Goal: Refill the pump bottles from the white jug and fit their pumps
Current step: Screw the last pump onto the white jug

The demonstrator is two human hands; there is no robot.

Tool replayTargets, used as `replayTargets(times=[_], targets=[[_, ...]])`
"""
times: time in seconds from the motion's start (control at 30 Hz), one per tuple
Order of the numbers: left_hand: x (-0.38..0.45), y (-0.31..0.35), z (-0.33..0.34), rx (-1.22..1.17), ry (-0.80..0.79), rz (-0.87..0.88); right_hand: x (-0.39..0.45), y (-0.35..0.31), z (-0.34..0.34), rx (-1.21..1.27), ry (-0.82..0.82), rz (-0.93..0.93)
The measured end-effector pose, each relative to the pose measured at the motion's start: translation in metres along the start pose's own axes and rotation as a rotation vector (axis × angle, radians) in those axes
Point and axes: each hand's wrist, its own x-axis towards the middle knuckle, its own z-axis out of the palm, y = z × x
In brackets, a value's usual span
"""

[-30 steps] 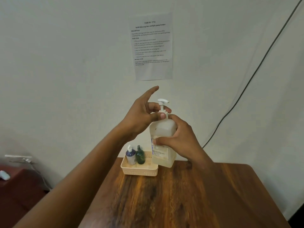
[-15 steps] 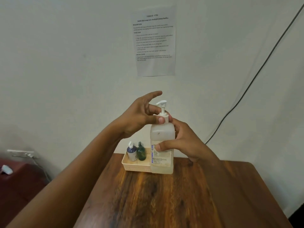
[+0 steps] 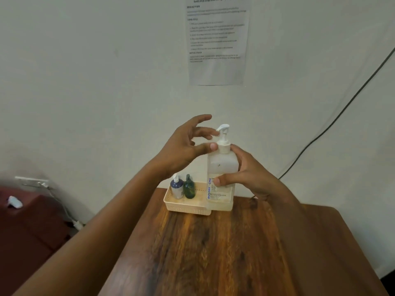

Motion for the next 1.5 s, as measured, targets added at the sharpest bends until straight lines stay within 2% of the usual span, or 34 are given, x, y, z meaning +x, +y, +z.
replayTargets(times=[0.13, 0.33, 0.63, 0.87, 1.1, 1.33, 1.5], targets=[[-0.001, -0.041, -0.01, 0.117, 0.116, -0.055, 0.015, 0.019, -0.003, -0.026, 0.079, 0.039], [-0.002, -0.109, -0.017, 0.163, 0.122, -0.137, 0.044, 0.051, 0.003, -0.144, 0.186, 0.096], [0.017, -0.202, -0.004, 0.186, 0.023, -0.224, 0.079, 0.113, -0.002, -0.24, 0.296, 0.187], [0.045, -0.251, 0.031, 0.163, -0.081, -0.27, 0.099, 0.173, -0.02, -0.294, 0.371, 0.274], [0.065, -0.296, 0.074, 0.139, -0.181, -0.274, 0.119, 0.241, -0.04, -0.374, 0.38, 0.391], [0.086, -0.331, 0.104, 0.175, -0.271, -0.293, 0.142, 0.301, -0.06, -0.47, 0.377, 0.387], [0.084, -0.349, 0.124, 0.158, -0.28, -0.306, 0.153, 0.345, -0.069, -0.51, 0.384, 0.41]])
